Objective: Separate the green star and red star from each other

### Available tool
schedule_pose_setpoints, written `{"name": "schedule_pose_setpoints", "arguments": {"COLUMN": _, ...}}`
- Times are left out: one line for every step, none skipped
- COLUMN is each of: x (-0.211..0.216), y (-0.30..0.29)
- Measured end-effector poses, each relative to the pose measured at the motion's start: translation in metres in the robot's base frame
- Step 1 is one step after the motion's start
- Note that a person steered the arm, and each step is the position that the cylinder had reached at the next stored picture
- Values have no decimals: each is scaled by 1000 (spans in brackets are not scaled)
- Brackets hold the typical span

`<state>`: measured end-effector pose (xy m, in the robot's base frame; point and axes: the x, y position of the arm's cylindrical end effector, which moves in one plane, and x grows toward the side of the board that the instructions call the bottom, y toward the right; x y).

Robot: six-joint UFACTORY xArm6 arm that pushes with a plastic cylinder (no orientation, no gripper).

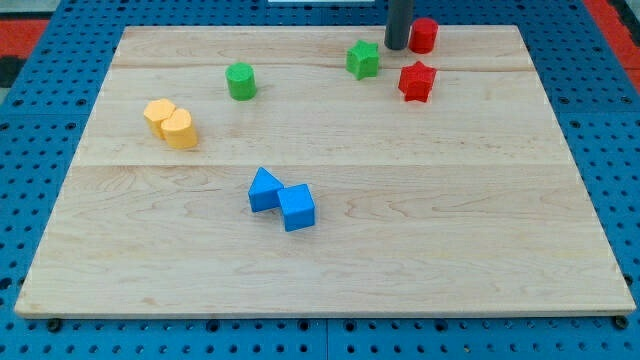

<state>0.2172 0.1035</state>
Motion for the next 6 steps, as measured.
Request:
{"name": "schedule_pose_setpoints", "arguments": {"x": 57, "y": -35}}
{"name": "schedule_pose_setpoints", "arguments": {"x": 92, "y": -48}}
{"name": "schedule_pose_setpoints", "arguments": {"x": 94, "y": -67}}
{"name": "schedule_pose_setpoints", "arguments": {"x": 94, "y": -121}}
{"name": "schedule_pose_setpoints", "arguments": {"x": 94, "y": -184}}
{"name": "schedule_pose_setpoints", "arguments": {"x": 109, "y": -139}}
